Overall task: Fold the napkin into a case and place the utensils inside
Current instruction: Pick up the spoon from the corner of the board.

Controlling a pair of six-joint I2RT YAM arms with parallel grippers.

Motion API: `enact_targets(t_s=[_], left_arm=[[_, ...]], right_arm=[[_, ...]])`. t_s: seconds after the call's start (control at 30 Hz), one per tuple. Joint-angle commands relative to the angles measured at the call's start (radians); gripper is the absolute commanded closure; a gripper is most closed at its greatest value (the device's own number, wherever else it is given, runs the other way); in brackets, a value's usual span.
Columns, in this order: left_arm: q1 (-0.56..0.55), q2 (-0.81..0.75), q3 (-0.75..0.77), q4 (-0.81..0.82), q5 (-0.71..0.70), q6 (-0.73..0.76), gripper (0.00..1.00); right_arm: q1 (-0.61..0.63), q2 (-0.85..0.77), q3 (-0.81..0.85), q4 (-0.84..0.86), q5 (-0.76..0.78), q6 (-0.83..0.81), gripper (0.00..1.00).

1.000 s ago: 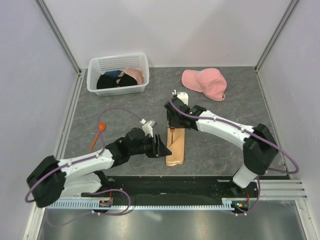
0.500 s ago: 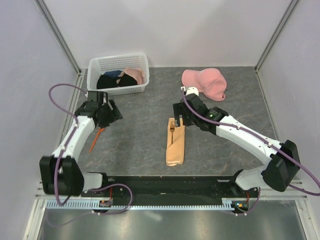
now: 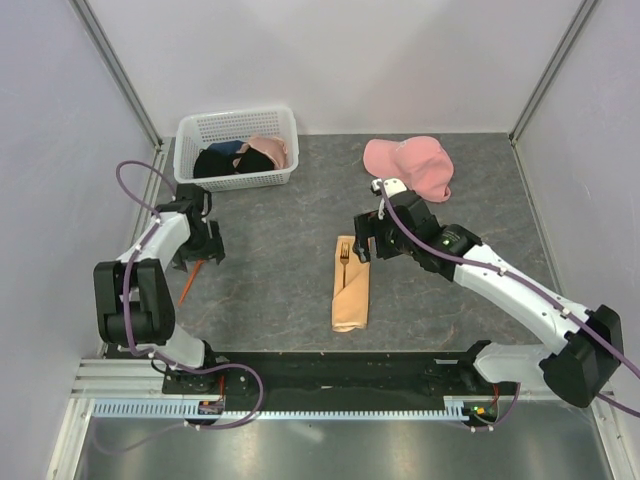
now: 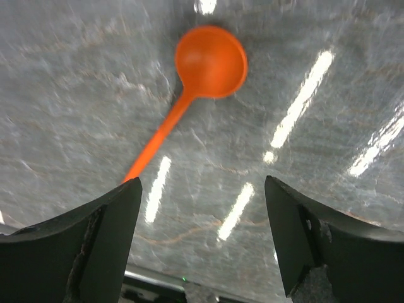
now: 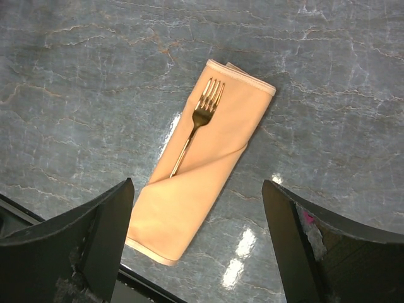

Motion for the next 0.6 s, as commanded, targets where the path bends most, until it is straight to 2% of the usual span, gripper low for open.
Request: enact_targets(t_s=[0.0, 0.13, 0.23, 0.27, 0.33, 0.43, 0.53, 0.57], left_arm=[[0.046, -0.043, -0.004, 0.108, -0.042, 0.153, 0.14], [0.069, 0.020, 0.008, 0.116, 0.004, 0.161, 0.20], [0.080, 0.086, 0.019, 0.120, -0.019, 0.167, 0.31], [0.083, 0.110, 0.023, 0.123, -0.017, 0.165, 0.39], [0.092, 0.130, 0.034, 0.123, -0.011, 0.171, 0.46], [0.100, 0.158, 0.042, 0.117, 0.016, 0.173, 0.64], [0.100, 0.158, 0.048, 0.111, 0.029, 0.167, 0.87], [0.098, 0.160, 0.057, 0.103, 0.023, 0.164, 0.98]], right_arm=[[-0.035, -0.059, -0.033, 0.033, -0.049, -0.045, 0.10], [-0.041, -0.102, -0.062, 0.053, -0.091, -0.025, 0.10], [-0.045, -0.132, -0.076, 0.061, -0.091, -0.024, 0.10], [-0.045, -0.136, -0.079, 0.061, -0.092, -0.022, 0.10], [-0.049, -0.152, -0.085, 0.060, -0.091, -0.019, 0.10], [-0.049, -0.165, -0.094, 0.060, -0.118, -0.005, 0.10], [-0.049, -0.171, -0.103, 0.058, -0.123, 0.009, 0.10], [-0.050, -0.168, -0.102, 0.057, -0.123, 0.010, 0.10]])
